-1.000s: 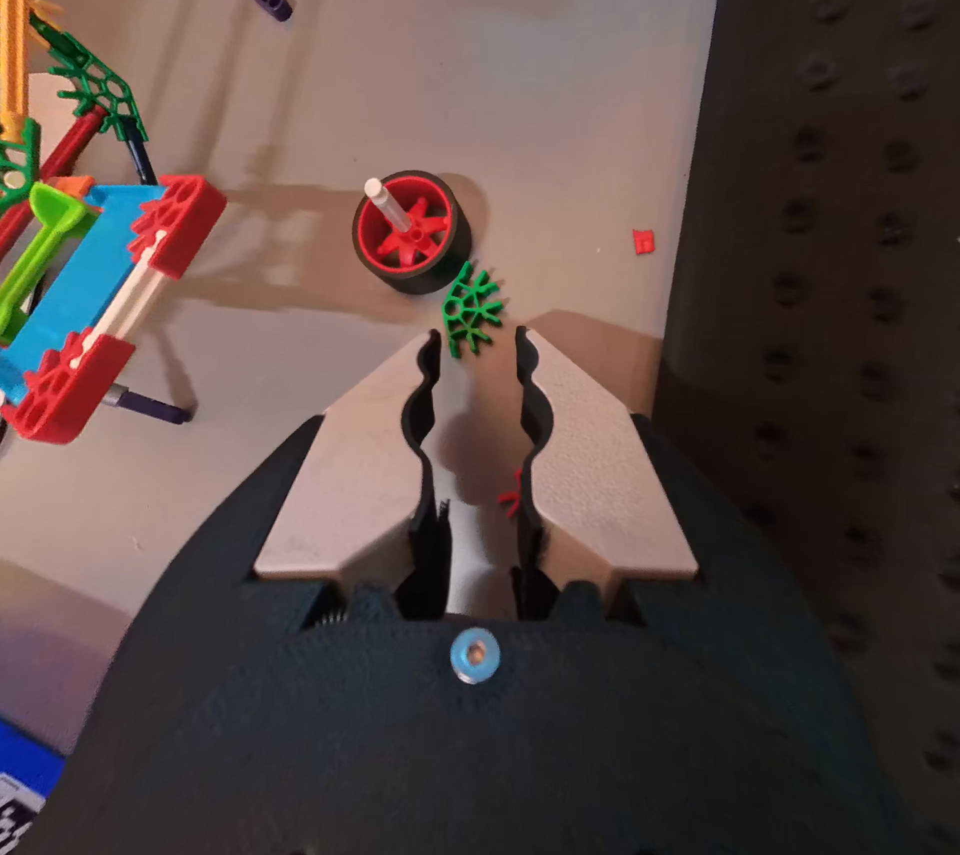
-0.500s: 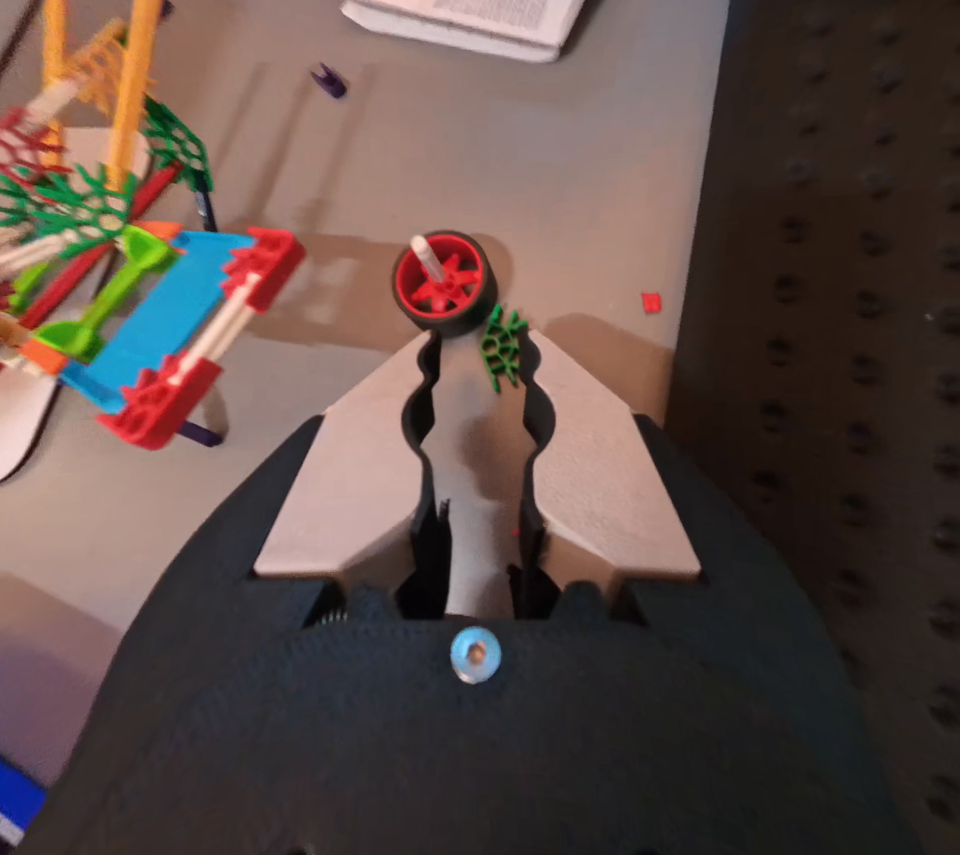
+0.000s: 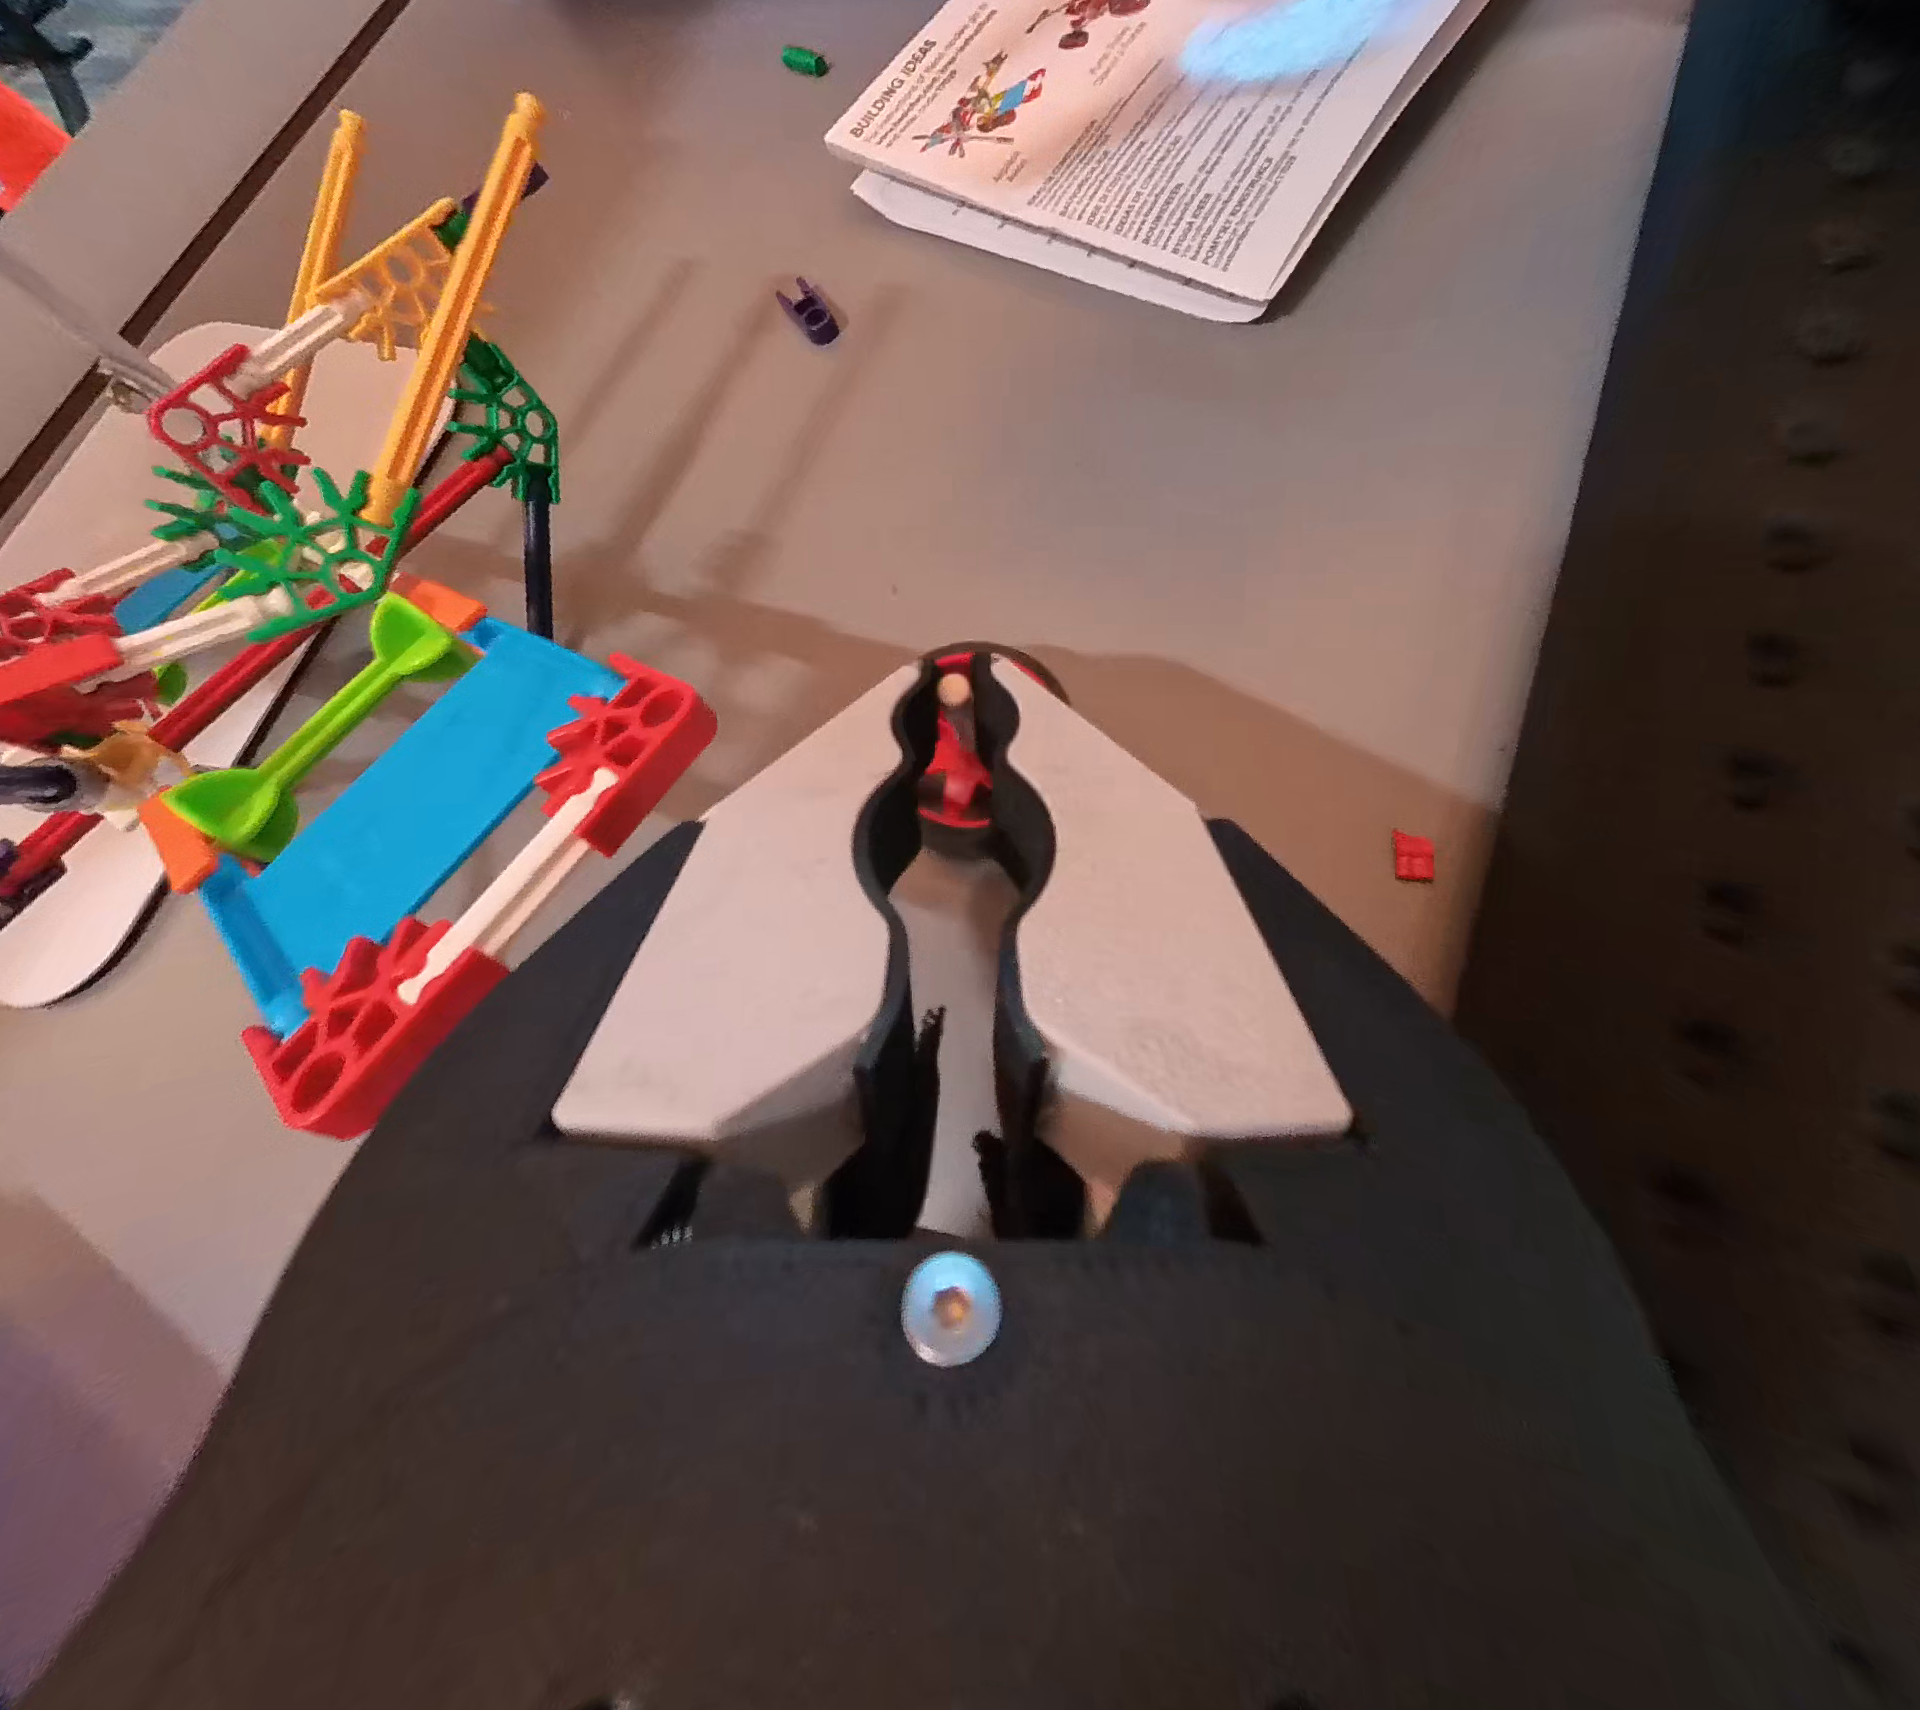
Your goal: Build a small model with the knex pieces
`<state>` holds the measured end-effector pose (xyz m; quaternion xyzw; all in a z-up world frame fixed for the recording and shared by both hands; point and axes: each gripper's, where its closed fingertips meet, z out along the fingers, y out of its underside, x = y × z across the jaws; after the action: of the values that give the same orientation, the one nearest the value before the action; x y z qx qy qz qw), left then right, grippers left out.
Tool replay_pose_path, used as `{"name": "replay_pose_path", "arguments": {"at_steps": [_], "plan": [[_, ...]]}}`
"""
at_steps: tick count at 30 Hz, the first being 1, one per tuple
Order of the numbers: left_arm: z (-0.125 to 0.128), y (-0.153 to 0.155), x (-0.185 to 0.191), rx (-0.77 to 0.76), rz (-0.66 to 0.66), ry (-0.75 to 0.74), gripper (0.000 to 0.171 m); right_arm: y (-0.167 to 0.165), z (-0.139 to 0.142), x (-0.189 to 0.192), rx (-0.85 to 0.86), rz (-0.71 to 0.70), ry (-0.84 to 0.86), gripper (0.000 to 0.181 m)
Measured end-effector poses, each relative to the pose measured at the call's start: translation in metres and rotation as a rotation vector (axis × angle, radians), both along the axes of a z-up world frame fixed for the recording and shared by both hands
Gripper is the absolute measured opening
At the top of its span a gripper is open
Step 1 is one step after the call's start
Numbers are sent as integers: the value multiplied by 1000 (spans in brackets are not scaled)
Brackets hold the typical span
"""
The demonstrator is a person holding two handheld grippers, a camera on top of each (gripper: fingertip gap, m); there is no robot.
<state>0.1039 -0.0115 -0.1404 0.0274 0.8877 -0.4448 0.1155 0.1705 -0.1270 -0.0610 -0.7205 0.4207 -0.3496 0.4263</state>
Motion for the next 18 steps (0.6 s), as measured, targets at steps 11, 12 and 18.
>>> {"name": "replay_pose_path", "arguments": {"at_steps": [11, 12, 18], "plan": [[111, 8, -15, -586, -82, 321, 3, 124, 3, -75, 74, 568, -6, 64], [118, 11, -12, -632, -81, 349, 3, 132, 6, -78, 96, 595, -2, 63], [135, 18, -14, -733, -124, 442, 3, 153, 22, -85, 273, 665, 27, 65]]}}
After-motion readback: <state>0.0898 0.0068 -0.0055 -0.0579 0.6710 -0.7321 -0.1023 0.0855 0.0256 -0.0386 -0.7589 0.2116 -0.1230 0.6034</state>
